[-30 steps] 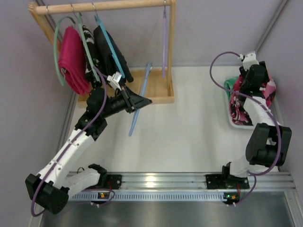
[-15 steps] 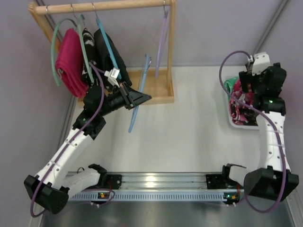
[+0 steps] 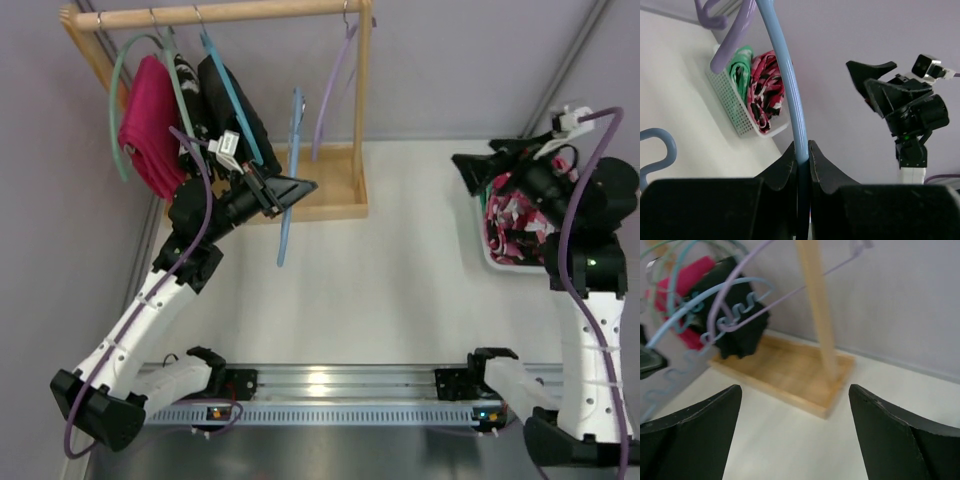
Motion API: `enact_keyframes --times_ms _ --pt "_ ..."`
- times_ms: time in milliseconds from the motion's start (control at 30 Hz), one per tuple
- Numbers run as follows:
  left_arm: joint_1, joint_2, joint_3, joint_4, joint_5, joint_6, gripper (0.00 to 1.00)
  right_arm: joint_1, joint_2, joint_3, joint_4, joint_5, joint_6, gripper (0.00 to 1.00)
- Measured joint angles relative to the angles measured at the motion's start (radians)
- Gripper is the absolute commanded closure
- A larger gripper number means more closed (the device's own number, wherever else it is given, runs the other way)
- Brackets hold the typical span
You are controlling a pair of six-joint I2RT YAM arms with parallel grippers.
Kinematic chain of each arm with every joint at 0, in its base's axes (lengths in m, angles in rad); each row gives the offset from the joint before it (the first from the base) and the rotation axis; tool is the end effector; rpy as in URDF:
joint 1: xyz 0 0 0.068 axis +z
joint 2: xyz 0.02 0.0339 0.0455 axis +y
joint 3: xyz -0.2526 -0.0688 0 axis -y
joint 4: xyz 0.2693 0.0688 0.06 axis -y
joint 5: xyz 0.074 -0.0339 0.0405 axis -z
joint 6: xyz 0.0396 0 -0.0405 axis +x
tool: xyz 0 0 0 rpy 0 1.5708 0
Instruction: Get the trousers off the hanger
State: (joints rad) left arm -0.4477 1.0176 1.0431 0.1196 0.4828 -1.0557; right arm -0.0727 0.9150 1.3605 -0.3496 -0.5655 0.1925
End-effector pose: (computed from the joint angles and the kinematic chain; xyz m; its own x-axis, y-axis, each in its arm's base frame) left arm 0.2290 -0.1304 0.4110 -0.6298 -0.5526 -0.5459 0.5063 0.2409 -0.8280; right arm 0.1911 0.0074 0.4942 0.0037 0.1617 -0.9868 -0.4802 0.8659 0.1401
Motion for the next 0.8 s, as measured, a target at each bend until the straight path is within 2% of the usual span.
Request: enact_keyframes --times_ms 200,400,533,800 --pt "0.000 0.034 0.040 0.031 -0.037 -0.039 1.00 0.424 0.077 -0.090 0.114 0.083 0.146 0.21" --pt "0.001 0.088 0.098 0.039 -0.055 -0.078 1.00 0.734 0.148 -0.146 0.210 0.196 0.248 0.24" --pt "0.001 0.108 0.116 0.039 -0.055 -0.091 1.00 0.866 0.216 -0.150 0.298 0.237 0.293 0.32" --pt "0.001 0.114 0.126 0.039 -0.056 -0.099 1.00 1.003 0.356 -0.095 0.367 0.354 0.329 0.32"
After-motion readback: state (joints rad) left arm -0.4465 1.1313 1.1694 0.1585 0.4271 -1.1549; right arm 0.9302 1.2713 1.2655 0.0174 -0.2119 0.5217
